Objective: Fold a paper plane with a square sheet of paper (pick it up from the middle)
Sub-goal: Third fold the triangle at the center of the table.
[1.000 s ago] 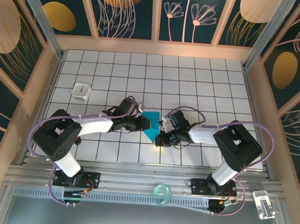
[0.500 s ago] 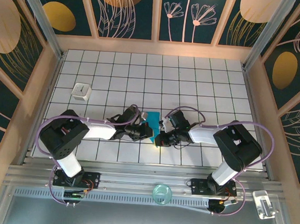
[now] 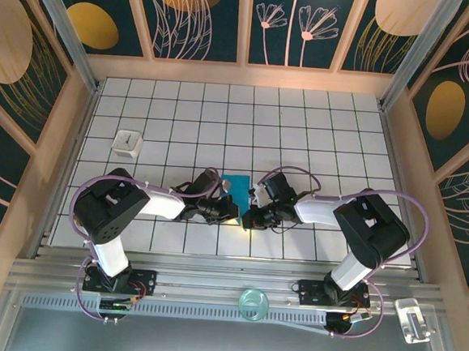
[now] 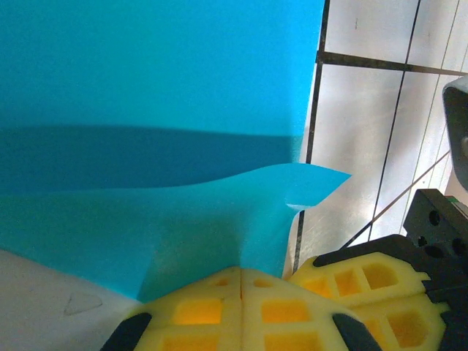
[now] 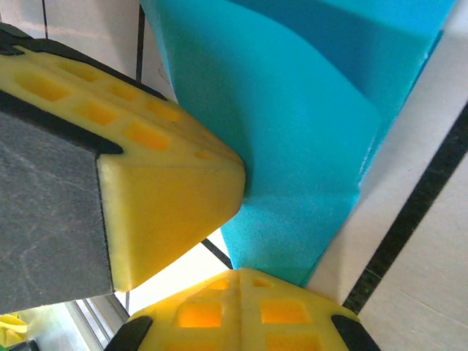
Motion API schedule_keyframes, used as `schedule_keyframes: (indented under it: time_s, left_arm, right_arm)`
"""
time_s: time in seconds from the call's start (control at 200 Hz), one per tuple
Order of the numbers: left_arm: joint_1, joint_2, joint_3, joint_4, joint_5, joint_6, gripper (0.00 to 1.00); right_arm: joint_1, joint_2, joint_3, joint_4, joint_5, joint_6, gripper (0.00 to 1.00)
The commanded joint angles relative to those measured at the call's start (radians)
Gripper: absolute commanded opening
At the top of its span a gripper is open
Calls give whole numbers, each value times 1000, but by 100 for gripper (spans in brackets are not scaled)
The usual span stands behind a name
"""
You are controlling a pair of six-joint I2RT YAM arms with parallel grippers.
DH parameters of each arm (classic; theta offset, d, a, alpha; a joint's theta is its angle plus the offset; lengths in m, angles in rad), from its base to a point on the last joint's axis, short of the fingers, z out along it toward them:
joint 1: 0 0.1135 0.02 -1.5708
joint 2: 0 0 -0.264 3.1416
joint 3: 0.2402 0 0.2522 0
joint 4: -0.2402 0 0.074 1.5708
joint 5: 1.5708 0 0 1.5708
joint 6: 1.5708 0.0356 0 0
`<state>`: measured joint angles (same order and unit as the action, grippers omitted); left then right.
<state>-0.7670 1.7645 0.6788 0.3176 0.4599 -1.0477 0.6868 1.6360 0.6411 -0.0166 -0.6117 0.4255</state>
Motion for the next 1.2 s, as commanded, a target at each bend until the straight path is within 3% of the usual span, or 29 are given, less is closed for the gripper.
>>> schedule_keyframes:
  time_s: [0.0,0.38,1.196]
  left_arm:
    - [16,13,14,-126,-104,42,0]
    - [74,11,59,-198,-133,98,0]
    - [290,31,48,-152,-23,255,0]
  right_arm:
    - [0,58,-27,-201,133,-7,0]
    - [2,69,-31,-237,157,-14,0]
    - [6,70,-35,-252,176,-17,0]
